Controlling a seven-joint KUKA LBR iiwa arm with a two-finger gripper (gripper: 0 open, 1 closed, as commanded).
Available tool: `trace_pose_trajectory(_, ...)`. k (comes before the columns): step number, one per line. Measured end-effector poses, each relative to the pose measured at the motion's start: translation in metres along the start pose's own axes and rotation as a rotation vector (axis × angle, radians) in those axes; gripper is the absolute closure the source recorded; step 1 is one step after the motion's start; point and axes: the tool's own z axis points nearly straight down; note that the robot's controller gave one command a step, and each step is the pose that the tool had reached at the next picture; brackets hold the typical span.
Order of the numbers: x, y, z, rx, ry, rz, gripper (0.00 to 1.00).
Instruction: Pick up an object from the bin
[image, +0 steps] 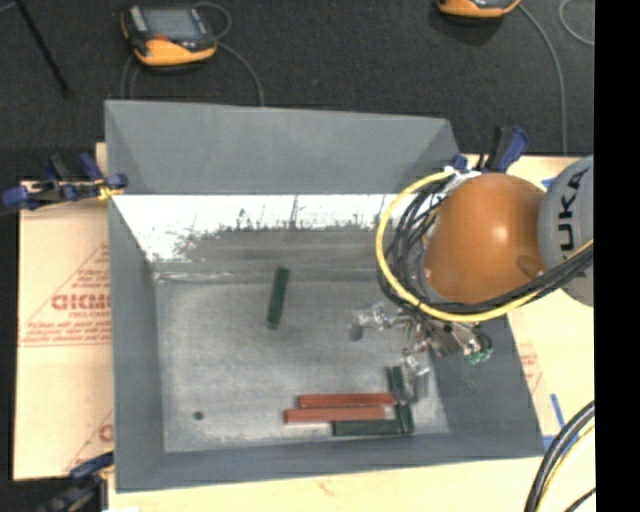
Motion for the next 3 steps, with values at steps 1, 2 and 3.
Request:
trace_pose_trajectory(1, 0.0, 0.0, 0.001, 0.0, -0.001, -0.003, 0.0)
trace_pose_trajectory(2, -0.005, -0.008, -0.017, -0.005, 0.01, -0.065, 0.0)
trace_pose_trajectory(3, -0.011, 0.01, -0.002, 0.007, -0.013, 0.027, 0.0)
